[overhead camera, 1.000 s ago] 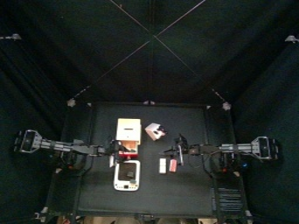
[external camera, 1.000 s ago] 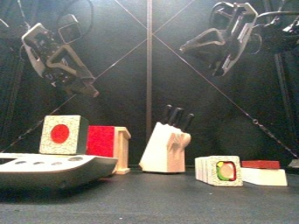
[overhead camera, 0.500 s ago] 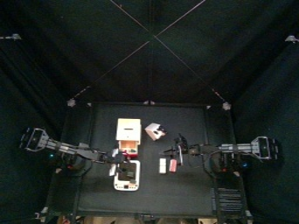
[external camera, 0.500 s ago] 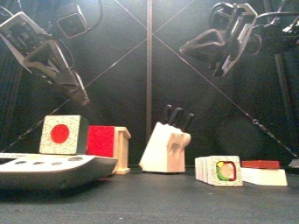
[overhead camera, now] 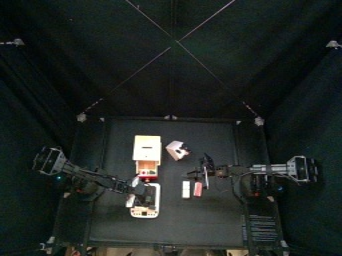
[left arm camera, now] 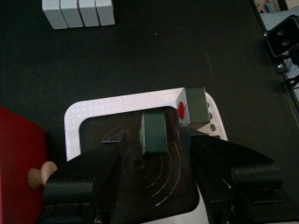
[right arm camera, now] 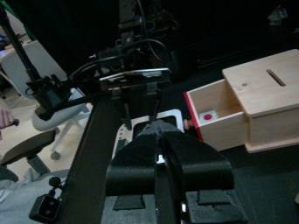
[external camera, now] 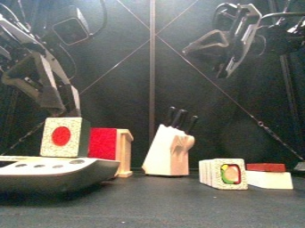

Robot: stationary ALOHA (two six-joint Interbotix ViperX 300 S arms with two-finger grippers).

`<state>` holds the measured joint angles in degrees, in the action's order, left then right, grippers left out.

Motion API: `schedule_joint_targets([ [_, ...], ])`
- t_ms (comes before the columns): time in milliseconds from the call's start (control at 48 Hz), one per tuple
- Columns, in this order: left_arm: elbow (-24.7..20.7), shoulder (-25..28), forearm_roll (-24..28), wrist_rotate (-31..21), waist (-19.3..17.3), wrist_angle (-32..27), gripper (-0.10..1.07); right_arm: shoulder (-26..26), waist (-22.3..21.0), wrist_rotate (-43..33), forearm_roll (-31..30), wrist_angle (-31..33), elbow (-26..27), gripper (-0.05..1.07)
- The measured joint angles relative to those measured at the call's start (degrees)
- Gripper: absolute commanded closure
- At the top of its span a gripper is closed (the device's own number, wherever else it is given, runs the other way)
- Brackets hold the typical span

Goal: Grab green sushi piece off stove

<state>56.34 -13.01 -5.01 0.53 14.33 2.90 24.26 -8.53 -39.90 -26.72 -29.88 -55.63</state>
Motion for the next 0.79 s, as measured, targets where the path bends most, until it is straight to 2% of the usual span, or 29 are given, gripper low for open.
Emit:
schedule_joint_targets([
  [500,-0.62,5.54,0.00,0.00,-0.09,1.14,0.13,-0.09,0.00,0.00,0.00,-0.09,0.00,0.65],
  [792,-0.88,5.98,0.09,0.18,-0.09,1.23,0.29,-0.18,0.00,0.00,0.00,0.00,0.09,0.65],
])
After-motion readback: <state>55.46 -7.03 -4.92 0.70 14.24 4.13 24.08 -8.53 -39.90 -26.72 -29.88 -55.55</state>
